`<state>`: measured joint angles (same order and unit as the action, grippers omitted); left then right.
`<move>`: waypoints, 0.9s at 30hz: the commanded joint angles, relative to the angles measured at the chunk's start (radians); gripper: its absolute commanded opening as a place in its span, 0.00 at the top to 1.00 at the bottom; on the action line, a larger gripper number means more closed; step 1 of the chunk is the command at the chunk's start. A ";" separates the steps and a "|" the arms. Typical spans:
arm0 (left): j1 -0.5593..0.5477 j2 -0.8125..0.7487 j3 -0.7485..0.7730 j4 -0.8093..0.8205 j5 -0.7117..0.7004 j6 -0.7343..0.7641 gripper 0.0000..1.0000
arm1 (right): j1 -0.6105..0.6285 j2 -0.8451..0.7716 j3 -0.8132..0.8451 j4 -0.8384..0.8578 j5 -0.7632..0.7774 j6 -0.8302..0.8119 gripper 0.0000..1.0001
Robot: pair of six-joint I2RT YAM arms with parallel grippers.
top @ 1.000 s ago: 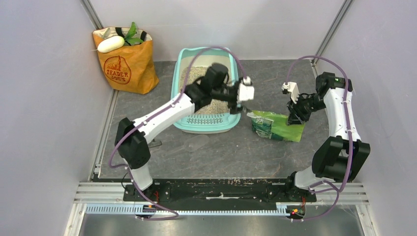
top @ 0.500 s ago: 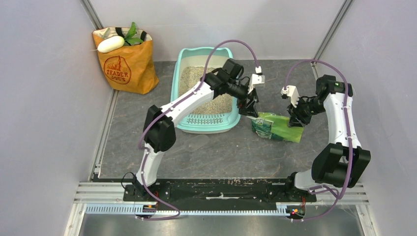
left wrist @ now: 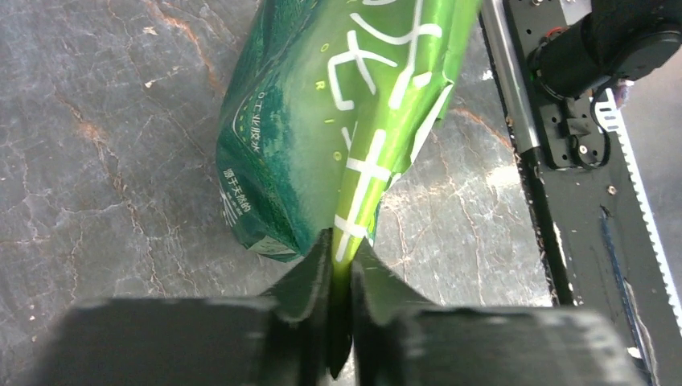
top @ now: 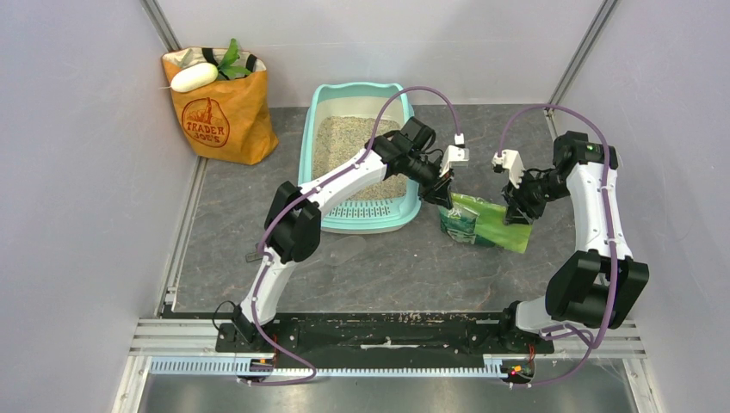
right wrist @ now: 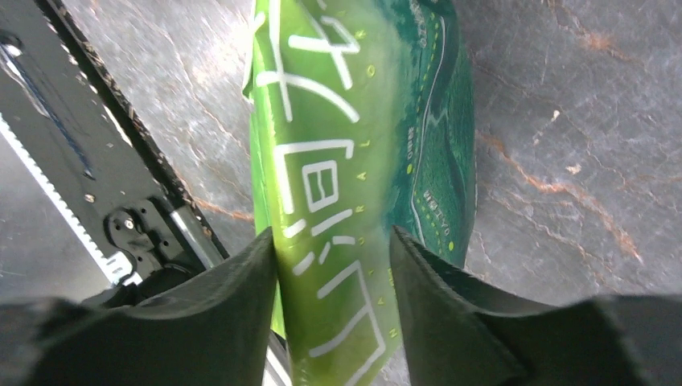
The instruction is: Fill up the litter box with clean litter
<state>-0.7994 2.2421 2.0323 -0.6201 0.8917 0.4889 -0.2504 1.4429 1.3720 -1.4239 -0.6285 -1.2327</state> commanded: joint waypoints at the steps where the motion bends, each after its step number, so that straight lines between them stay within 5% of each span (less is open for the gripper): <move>1: -0.025 -0.133 -0.128 0.147 -0.059 0.039 0.98 | 0.035 0.044 0.091 -0.025 -0.119 0.156 0.36; 11: -0.051 -0.195 -0.244 0.299 -0.195 -0.001 0.98 | 0.136 0.029 -0.001 0.142 -0.077 0.332 0.29; 18: -0.029 -0.336 -0.523 0.596 -0.110 0.028 0.98 | 0.108 0.032 -0.067 0.231 0.030 0.254 0.83; 22: -0.026 -0.352 -0.567 0.614 -0.086 0.098 0.98 | 0.098 0.049 -0.059 0.232 0.017 0.220 1.00; 27: -0.027 -0.343 -0.597 0.667 -0.130 0.139 0.98 | 0.088 0.073 -0.071 0.247 0.043 0.210 1.00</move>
<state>-0.8455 1.9594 1.4609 -0.0303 0.7429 0.5472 -0.1242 1.4918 1.3167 -1.2285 -0.6910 -0.9882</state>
